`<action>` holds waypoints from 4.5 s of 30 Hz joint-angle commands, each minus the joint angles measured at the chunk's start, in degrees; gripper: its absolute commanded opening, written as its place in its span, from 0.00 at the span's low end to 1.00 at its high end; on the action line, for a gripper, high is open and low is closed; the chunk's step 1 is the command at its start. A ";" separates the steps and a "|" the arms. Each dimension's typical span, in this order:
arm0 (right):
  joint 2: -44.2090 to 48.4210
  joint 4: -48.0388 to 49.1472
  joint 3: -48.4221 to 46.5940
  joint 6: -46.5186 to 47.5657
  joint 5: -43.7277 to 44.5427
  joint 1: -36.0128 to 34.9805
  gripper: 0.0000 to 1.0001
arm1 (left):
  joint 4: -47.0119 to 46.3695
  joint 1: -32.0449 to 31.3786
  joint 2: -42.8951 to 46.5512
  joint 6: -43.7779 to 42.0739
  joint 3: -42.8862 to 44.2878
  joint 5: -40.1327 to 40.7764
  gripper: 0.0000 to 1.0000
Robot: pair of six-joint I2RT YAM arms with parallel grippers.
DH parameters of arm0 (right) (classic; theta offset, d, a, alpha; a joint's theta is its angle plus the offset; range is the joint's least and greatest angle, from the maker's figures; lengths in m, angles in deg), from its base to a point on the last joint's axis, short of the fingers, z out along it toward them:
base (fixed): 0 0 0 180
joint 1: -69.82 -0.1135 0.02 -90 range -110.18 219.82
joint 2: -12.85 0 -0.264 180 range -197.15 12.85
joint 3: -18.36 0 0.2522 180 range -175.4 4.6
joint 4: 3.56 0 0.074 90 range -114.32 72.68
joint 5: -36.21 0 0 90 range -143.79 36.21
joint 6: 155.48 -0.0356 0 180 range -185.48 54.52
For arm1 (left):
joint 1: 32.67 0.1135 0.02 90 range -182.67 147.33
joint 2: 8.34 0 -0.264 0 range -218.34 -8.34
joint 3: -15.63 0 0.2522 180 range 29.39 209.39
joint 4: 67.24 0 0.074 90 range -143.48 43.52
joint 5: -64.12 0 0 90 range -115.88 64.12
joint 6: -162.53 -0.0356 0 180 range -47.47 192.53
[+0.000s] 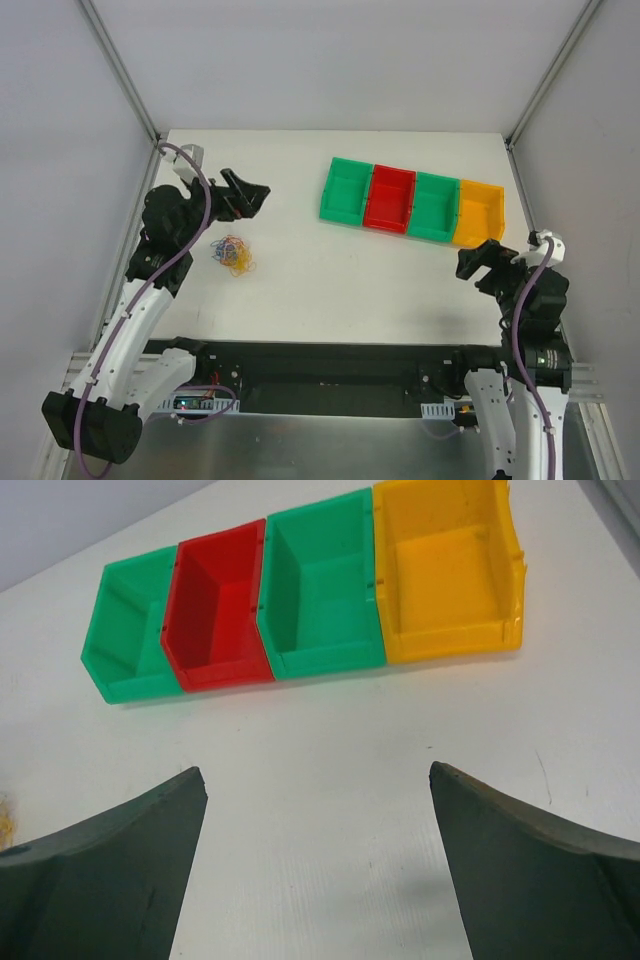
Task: Untangle the cables
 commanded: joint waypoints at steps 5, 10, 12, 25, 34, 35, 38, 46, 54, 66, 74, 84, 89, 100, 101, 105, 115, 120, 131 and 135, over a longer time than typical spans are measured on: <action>-8.38 5.51 1.22 -5.26 -12.35 0.22 0.96 | 22.05 3.61 3.58 4.80 -8.37 23.05 0.99; -13.23 14.98 7.18 -9.38 -27.23 0.13 0.96 | 29.35 6.16 2.62 10.57 -11.00 30.98 0.99; -14.19 21.21 10.52 -12.98 -31.37 -0.92 0.98 | 29.72 7.56 1.31 14.45 -12.23 29.41 0.99; -14.02 25.99 13.35 -16.25 -21.29 -20.43 0.98 | 23.22 9.59 -24.17 18.76 -6.61 10.79 0.85; -19.02 25.02 11.59 -13.79 -16.27 -25.17 0.98 | 12.06 -4.10 -24.02 20.70 -16.27 7.95 0.21; -20.42 25.46 11.68 -13.70 -15.66 -27.01 0.99 | 11.79 -6.30 -24.10 20.70 -17.07 7.61 0.12; -24.38 26.95 11.07 -13.52 -13.03 -31.58 0.99 | 10.91 -14.11 -23.58 20.79 -18.30 8.13 0.06; -33.53 27.48 7.82 -12.03 -7.48 -40.91 0.99 | 10.63 -23.46 -16.82 14.38 -14.71 9.77 0.19; -32.05 26.08 7.46 -11.76 -4.15 -42.32 0.99 | 22.76 -1.69 -8.46 18.32 -11.10 22.37 0.85; -25.28 25.73 10.89 -12.73 -1.86 -42.41 0.98 | 22.43 9.86 -28.57 18.24 -5.21 15.11 0.68; -22.46 25.98 12.21 -13.26 -1.86 -42.41 0.98 | 18.64 -1.81 -22.97 16.67 -12.58 14.54 0.22; -27.64 30.81 14.31 -14.14 -4.22 -44.25 0.98 | 17.15 -17.92 -17.86 19.56 -14.62 5.96 0.19; -34.57 37.57 15.37 -15.10 -2.48 -51.71 0.99 | 18.81 -17.83 -17.60 14.82 -8.82 1.44 0.63; -56.99 54.10 11.24 -27.05 4.48 -65.09 0.77 | 17.86 -16.95 -26.38 1.03 -5.38 -1.08 0.60; -57.96 55.42 11.33 -27.23 3.95 -65.00 0.74 | 17.85 -16.95 -26.73 0.49 -5.47 -2.49 0.62; -60.33 57.80 11.07 -28.98 3.77 -65.09 0.69 | 16.89 -17.04 -26.56 0.05 -6.00 -5.40 0.65; -68.25 63.17 8.70 -29.79 -2.91 -65.44 0.45 | 16.71 -17.21 -25.51 -0.48 -7.58 -4.09 0.65; -68.25 61.85 8.61 -28.12 -0.63 -65.26 0.11 | 17.58 -18.44 -24.63 -0.13 -8.11 -0.32 0.70; -54.73 54.91 13.61 -22.13 7.46 -65.26 0.00 | 19.87 -29.26 -23.12 1.10 -10.66 16.38 0.77; -47.44 52.54 16.16 -22.57 12.10 -65.18 0.00 | 21.19 -29.26 -25.94 1.54 -9.95 18.06 0.67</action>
